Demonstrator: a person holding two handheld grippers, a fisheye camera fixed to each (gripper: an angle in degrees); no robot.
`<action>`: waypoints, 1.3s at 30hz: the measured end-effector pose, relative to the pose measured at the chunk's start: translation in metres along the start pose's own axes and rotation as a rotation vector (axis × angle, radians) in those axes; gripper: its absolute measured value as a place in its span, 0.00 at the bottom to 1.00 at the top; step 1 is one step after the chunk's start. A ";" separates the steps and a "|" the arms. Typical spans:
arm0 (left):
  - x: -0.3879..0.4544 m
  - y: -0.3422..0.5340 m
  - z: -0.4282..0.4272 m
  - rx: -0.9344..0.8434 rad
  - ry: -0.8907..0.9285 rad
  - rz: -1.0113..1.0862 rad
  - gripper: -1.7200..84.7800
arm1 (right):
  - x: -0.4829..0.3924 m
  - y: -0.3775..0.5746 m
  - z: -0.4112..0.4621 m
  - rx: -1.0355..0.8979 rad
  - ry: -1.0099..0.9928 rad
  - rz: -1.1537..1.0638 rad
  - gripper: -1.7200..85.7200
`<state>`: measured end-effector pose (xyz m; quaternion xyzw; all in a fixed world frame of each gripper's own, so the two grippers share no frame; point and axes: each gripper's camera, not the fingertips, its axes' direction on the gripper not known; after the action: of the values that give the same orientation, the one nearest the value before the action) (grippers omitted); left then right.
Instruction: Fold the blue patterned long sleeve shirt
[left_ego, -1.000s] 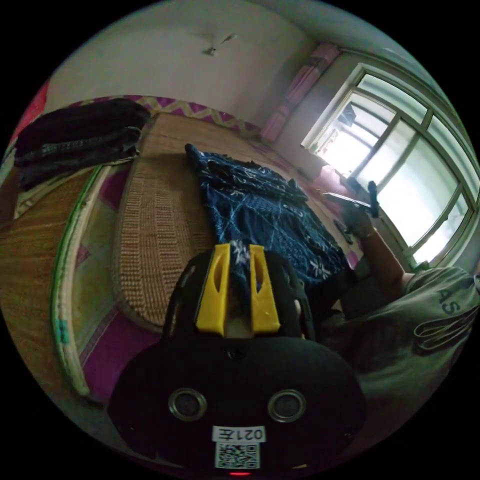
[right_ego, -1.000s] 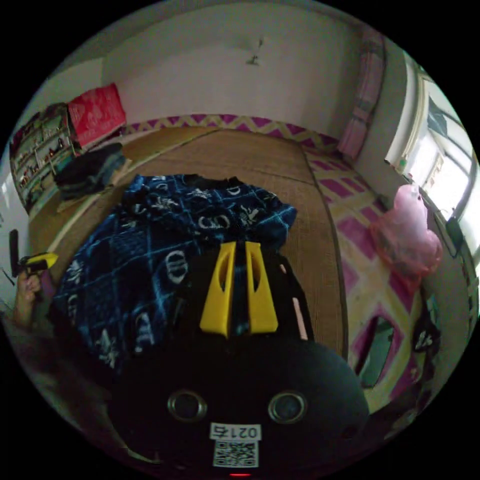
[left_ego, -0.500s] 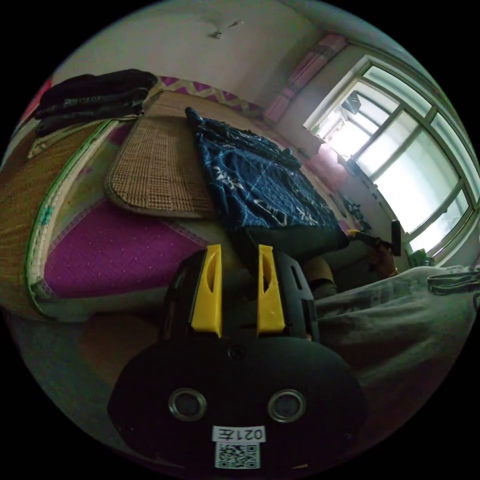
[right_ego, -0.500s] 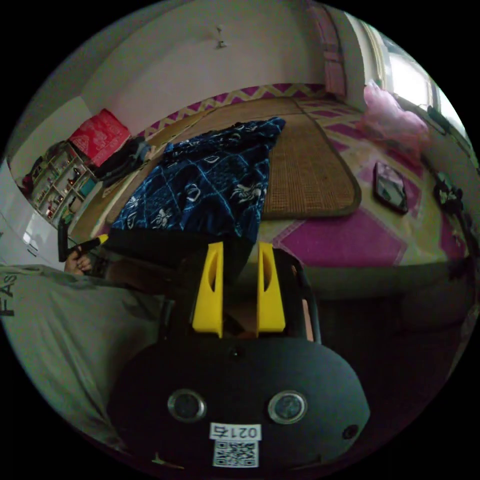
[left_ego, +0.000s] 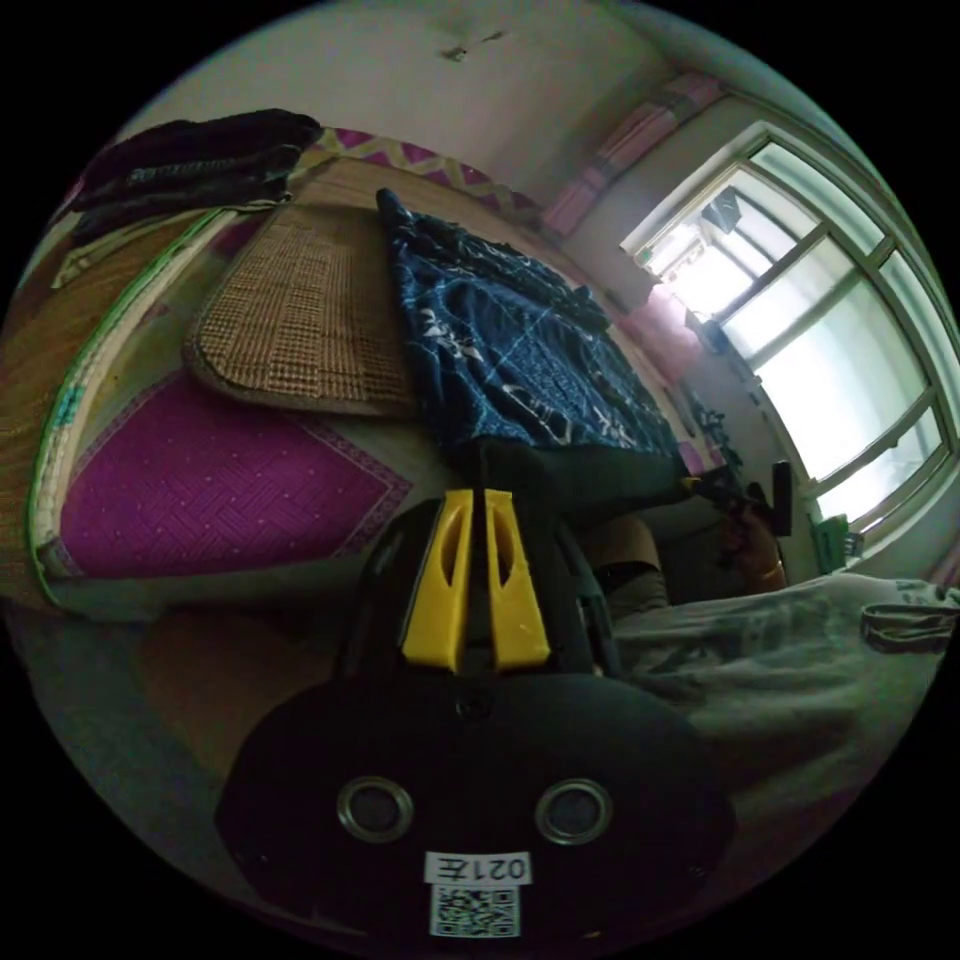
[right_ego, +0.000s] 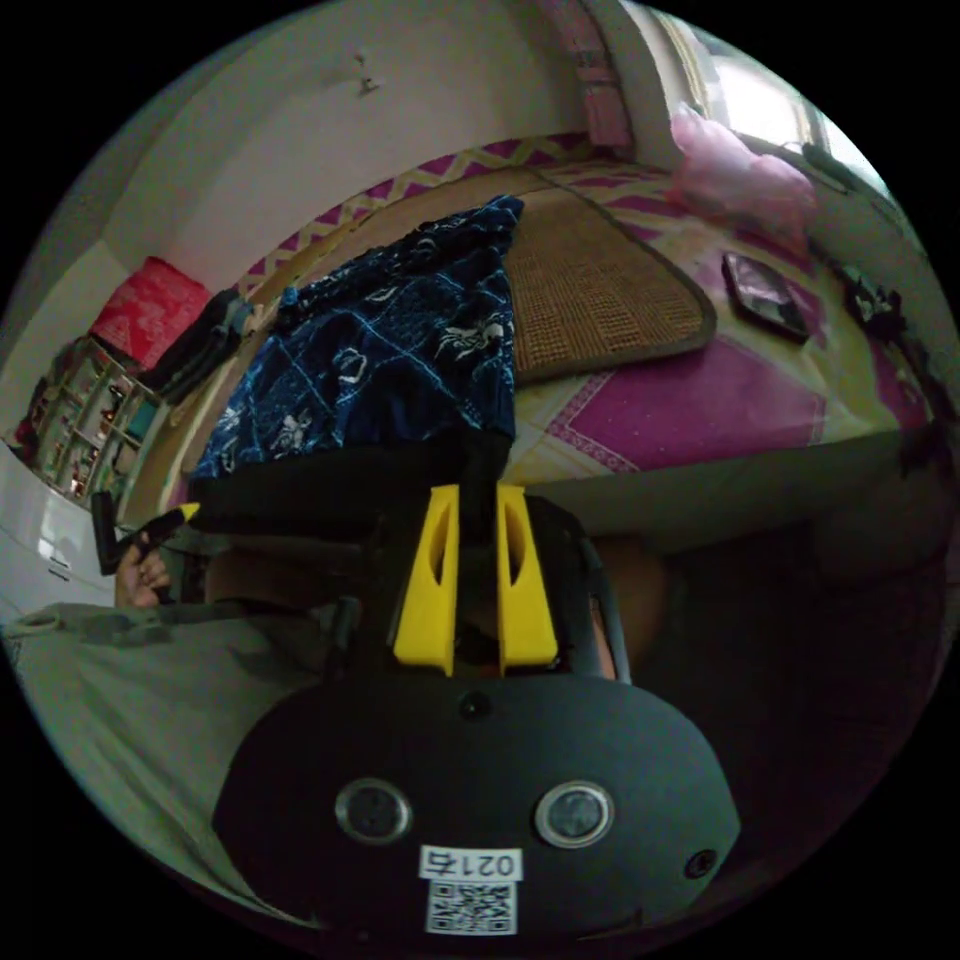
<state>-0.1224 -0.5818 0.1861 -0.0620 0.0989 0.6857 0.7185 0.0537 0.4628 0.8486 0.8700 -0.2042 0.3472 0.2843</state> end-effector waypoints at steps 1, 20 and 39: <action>-0.003 -0.004 0.002 -0.004 0.022 0.013 0.02 | 0.001 -0.005 -0.006 -0.011 0.008 -0.029 0.06; -0.072 -0.333 -0.005 0.207 0.263 0.112 0.01 | 0.071 -0.376 -0.142 0.159 -0.623 -0.120 0.03; -0.256 -0.517 0.223 0.170 0.223 -0.200 0.05 | 0.188 -0.638 0.107 0.018 -0.433 0.230 0.14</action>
<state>0.3960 -0.8073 0.4371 -0.0862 0.2293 0.5889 0.7702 0.5859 0.8463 0.6950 0.8977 -0.3549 0.1845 0.1849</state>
